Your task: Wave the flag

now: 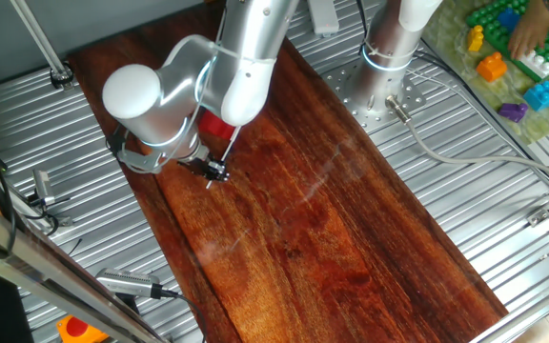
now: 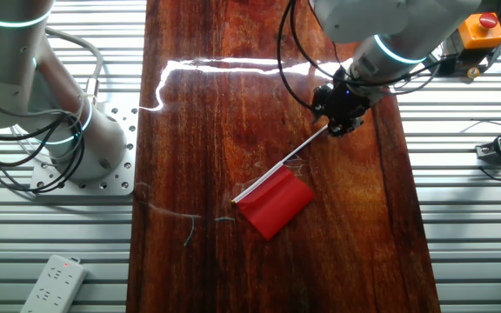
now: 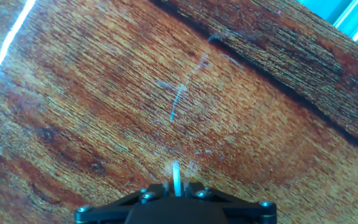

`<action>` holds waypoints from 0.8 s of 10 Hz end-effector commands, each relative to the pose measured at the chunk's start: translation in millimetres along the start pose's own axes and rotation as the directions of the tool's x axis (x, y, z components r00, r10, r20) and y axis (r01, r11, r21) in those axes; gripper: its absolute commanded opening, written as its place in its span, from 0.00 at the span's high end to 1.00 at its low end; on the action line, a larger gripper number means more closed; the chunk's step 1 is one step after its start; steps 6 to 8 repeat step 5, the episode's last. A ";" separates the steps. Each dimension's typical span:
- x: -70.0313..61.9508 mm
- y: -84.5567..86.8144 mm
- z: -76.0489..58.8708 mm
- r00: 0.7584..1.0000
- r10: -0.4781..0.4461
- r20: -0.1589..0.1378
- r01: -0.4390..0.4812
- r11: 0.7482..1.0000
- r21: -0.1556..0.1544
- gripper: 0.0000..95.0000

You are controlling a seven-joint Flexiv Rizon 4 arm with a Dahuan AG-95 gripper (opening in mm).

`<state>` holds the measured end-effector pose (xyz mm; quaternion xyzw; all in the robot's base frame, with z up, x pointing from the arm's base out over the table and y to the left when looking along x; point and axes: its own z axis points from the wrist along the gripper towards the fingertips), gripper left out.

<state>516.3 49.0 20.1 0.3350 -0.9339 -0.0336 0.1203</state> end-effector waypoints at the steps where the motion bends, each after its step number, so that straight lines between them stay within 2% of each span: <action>1: 2.7 5.4 -8.7 1.000 -0.002 -0.009 0.002 1.000 0.008 0.60; 5: 5.5 10.4 -16.6 1.000 0.013 -0.014 -0.013 1.000 0.013 0.60; 8: 5.5 10.4 -16.6 1.000 0.013 -0.014 -0.013 1.000 0.013 0.60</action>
